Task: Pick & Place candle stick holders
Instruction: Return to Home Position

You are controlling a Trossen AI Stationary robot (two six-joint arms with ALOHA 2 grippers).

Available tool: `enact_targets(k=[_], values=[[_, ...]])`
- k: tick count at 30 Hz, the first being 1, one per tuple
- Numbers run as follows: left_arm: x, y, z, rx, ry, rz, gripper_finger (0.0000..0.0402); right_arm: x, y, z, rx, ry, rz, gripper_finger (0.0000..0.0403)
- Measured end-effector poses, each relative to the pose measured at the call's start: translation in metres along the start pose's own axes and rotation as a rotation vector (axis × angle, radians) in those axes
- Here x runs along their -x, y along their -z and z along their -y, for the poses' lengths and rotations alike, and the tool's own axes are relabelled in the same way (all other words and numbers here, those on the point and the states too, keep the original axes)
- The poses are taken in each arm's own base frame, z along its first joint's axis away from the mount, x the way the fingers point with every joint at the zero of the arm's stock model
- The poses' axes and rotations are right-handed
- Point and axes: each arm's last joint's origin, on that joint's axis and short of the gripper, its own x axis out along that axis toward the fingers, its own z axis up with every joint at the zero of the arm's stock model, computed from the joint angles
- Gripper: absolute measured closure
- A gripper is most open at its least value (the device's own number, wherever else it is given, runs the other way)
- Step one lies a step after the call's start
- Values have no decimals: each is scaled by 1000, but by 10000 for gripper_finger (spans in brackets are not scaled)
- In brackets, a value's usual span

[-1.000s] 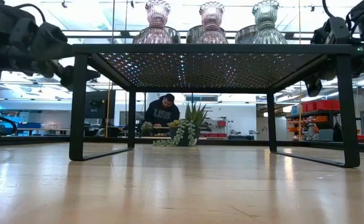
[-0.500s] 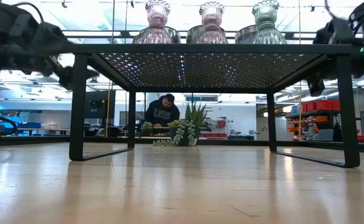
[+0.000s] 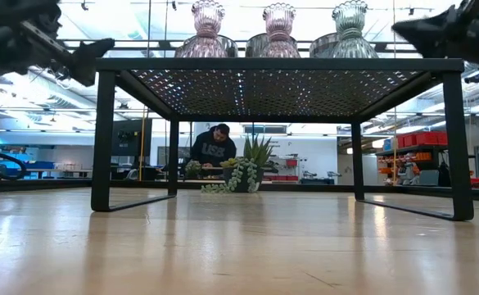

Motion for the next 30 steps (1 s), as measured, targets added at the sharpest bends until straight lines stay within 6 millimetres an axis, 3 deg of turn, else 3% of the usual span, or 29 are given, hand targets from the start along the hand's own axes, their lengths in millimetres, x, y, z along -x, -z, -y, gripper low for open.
enact_targets(k=[13, 30], values=[[-4, 6, 19, 54, 204, -60, 3, 0, -6, -2, -17, -24, 62, 389], [-4, 7, 21, 110, 224, -71, 3, 0, -6, -2, -17, -23, 60, 389]])
